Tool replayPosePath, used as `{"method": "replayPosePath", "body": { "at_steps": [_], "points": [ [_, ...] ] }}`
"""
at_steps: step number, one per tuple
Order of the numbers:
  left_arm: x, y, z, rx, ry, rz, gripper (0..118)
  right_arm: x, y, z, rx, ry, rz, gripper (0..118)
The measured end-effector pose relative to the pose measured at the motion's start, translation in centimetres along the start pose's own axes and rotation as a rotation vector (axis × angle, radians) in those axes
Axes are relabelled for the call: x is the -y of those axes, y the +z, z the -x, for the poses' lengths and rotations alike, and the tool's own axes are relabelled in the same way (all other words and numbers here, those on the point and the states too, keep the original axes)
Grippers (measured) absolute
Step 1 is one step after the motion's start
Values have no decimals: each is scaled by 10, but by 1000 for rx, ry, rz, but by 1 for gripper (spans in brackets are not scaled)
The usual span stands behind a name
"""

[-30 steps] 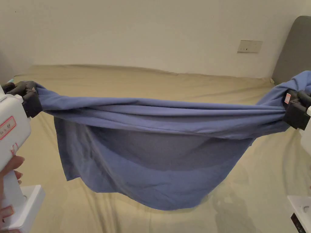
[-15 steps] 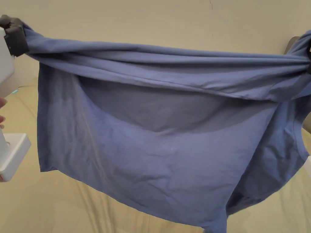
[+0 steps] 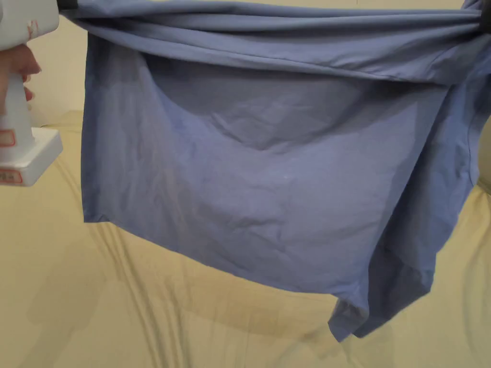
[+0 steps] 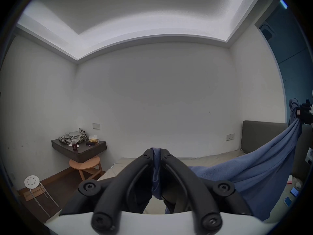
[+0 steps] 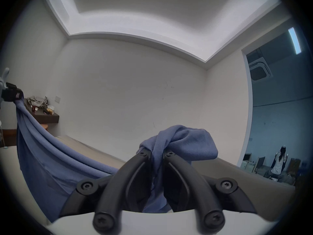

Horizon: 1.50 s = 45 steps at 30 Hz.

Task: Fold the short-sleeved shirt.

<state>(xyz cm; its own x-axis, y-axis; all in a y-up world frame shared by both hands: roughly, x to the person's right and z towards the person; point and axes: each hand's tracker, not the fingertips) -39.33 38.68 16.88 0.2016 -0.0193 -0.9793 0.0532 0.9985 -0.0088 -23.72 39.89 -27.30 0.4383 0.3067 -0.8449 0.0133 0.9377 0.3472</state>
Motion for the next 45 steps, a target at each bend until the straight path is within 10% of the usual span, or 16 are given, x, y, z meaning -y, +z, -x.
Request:
{"method": "replayPosePath", "body": {
  "at_steps": [23, 45],
  "points": [
    [146, -177, -11, -50, -128, 220, 5, 139, -133, 102, -26, 100, 242, 11],
    [440, 121, -3, 15, -171, 835, 5, 381, 182, 124, -150, -143, 1049, 11]
  ]
}}
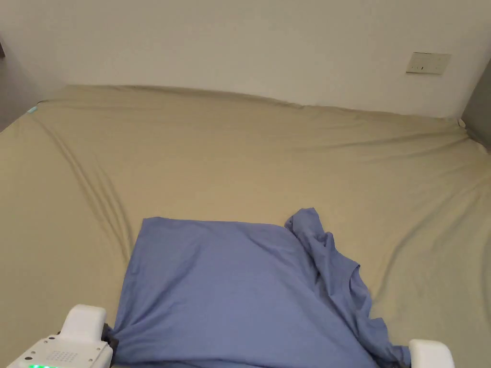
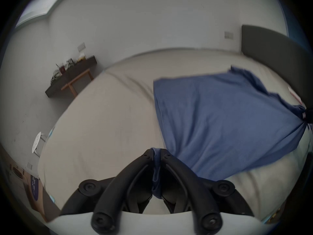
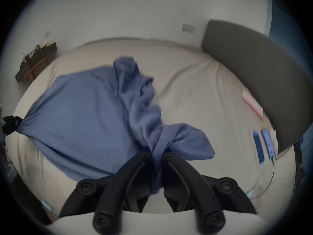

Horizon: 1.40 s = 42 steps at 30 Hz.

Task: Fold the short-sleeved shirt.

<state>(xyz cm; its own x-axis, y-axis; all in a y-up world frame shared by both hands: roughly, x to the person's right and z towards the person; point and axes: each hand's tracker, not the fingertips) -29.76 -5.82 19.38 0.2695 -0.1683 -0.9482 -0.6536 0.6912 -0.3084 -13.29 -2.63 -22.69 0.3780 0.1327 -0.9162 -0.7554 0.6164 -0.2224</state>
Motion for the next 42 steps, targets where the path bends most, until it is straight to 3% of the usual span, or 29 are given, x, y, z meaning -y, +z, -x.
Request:
{"method": "replayPosePath", "body": {
  "at_steps": [2, 8, 17, 18, 19, 20, 21, 22, 23, 24, 25, 32, 36, 38, 39, 42],
  "points": [
    [25, 8, 1, 0, -35, 53, 5, 24, 8, 3, -25, 35, 71, 11],
    [52, 49, 7, -3, -98, 114, 5, 72, 30, -1, -79, -11, 216, 11],
    [78, 65, 27, 4, -115, 190, 5, 97, 46, 4, -96, 38, 247, 11],
    [78, 64, 25, 6, -115, 196, 5, 94, 45, 1, -99, 31, 238, 13],
    [81, 59, 25, 3, -116, 193, 7, 90, 45, -1, -95, 23, 236, 24],
    [78, 59, 24, -3, -118, 190, 12, 89, 42, -5, -90, 20, 237, 39],
    [72, 61, 23, -6, -115, 182, 26, 85, 44, -9, -82, 11, 227, 62],
    [66, 63, 25, -4, -103, 165, 58, 80, 48, -14, -64, 1, 200, 97],
    [59, 68, 25, -5, -84, 138, 85, 74, 52, -20, -63, -4, 166, 114],
    [48, 73, 27, 15, -56, 104, 104, 69, 51, -29, -67, -3, 139, 117],
    [36, 78, 29, 28, -35, 71, 110, 58, 58, -35, -60, 4, 90, 115],
    [-69, 147, 27, 35, 115, -372, 110, -46, 138, -39, -41, 75, -334, 114],
    [-129, 204, 5, 82, 180, -590, 110, -99, 187, -9, -52, 115, -609, 114],
    [-149, 223, -9, 61, 148, -659, 103, -118, 203, 8, -47, 146, -679, 108],
    [-157, 230, -18, 35, 122, -701, 92, -126, 210, 17, -56, 155, -717, 99],
    [-172, 241, -37, -19, 76, -761, 19, -142, 220, 39, -85, 176, -773, 36]
  ]
}}
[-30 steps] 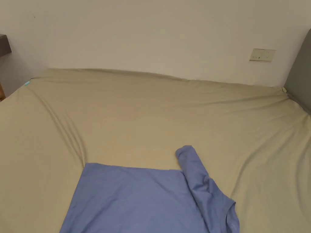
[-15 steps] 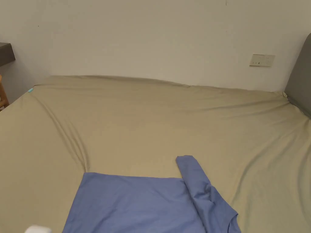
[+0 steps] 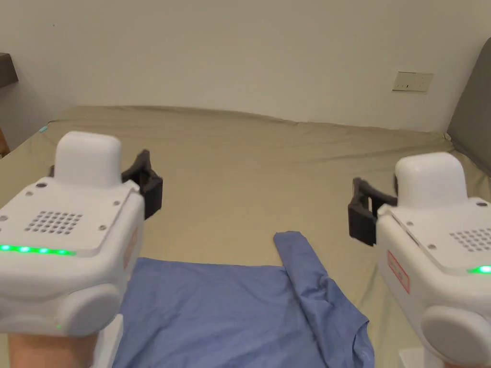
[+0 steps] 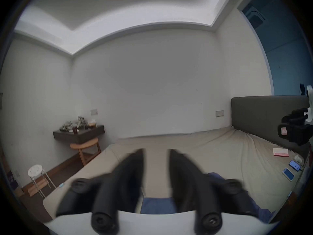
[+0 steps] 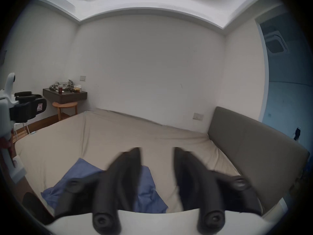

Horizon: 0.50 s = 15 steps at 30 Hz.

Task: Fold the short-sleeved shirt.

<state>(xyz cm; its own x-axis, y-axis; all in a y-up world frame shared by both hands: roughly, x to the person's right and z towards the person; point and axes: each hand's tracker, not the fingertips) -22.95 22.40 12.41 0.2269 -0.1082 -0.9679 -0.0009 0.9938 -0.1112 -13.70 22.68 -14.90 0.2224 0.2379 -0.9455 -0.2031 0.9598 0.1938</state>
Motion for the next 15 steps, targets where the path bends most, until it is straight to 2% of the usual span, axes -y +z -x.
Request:
{"method": "replayPosePath", "body": {
  "at_steps": [1, 2, 3, 6, 12, 15],
  "points": [
    [-1, -2, -4, 12, 2, -5, 7, -4, -2, 6, -11, 9, -5, 18],
    [-4, -2, -7, 23, 6, -15, 6, -11, -1, 17, -26, 15, -15, 9],
    [-6, -2, -9, 37, 9, -21, 0, -12, -3, 25, -32, 23, -33, 0],
    [-3, -11, -13, 46, 5, -17, 0, -12, -13, 39, -40, 87, -30, 0],
    [25, -37, -13, 39, -16, 67, 0, 7, -34, 57, -67, 90, -10, 0],
    [58, -63, -7, 45, -15, 177, 0, 23, -53, 54, -77, 80, 44, 0]
  ]
}}
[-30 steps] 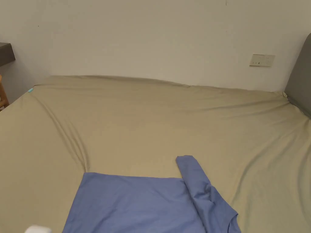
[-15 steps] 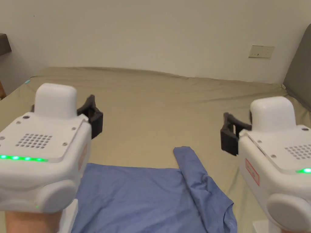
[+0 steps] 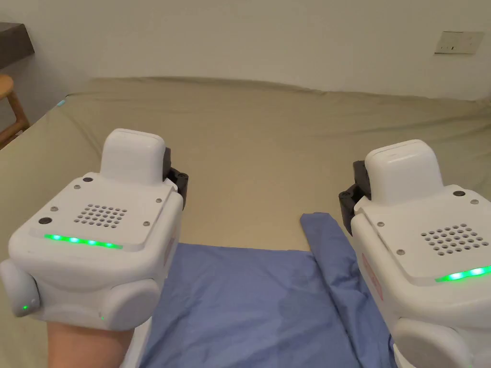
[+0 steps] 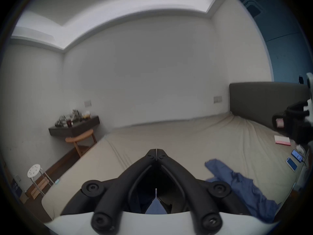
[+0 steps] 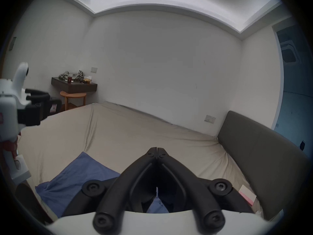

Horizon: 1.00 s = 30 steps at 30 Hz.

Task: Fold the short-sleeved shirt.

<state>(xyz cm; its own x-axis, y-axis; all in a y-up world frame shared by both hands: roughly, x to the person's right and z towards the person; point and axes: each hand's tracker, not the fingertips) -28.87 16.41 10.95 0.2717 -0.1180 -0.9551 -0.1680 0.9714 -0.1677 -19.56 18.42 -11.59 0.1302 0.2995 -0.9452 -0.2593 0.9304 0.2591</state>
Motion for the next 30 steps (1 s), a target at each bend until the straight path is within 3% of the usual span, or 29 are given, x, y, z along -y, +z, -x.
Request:
{"method": "replayPosePath", "body": {
  "at_steps": [9, 10, 11, 13, 14, 21, 22, 24, 25, 26, 27, 28, 30],
  "points": [
    [140, -153, 46, -14, 59, 483, 0, 60, -64, -29, 21, -16, 172, 0],
    [151, -168, 54, -16, 114, 501, 13, 65, -70, -33, 29, -18, 186, 0],
    [161, -185, 62, -29, 170, 529, 38, 71, -76, -39, 40, -16, 199, 0],
    [178, -221, 75, -55, 189, 620, 111, 80, -84, -49, 59, -14, 223, 0],
    [188, -236, 81, -61, 189, 635, 116, 84, -88, -54, 64, -17, 236, 0],
    [224, -290, 82, -103, 129, 713, 112, 107, -109, -74, 104, -28, 308, 0],
    [229, -290, 78, -99, 116, 733, 99, 109, -111, -76, 104, -25, 315, 0],
    [234, -287, 74, -6, 139, 705, 88, 112, -114, -77, 100, -20, 331, 0],
    [230, -284, 76, -59, 136, 671, 69, 114, -116, -78, 97, -19, 336, 0],
    [224, -281, 70, -12, 142, 692, 46, 115, -119, -79, 96, -16, 341, 0],
    [220, -278, 67, 19, 148, 685, 8, 115, -120, -77, 96, -16, 345, 0],
    [214, -274, 59, -4, 63, 650, 0, 116, -122, -79, 92, -24, 354, 0],
    [216, -267, 51, -19, -34, 627, 0, 117, -128, -84, 68, -59, 370, 0]
  ]
}}
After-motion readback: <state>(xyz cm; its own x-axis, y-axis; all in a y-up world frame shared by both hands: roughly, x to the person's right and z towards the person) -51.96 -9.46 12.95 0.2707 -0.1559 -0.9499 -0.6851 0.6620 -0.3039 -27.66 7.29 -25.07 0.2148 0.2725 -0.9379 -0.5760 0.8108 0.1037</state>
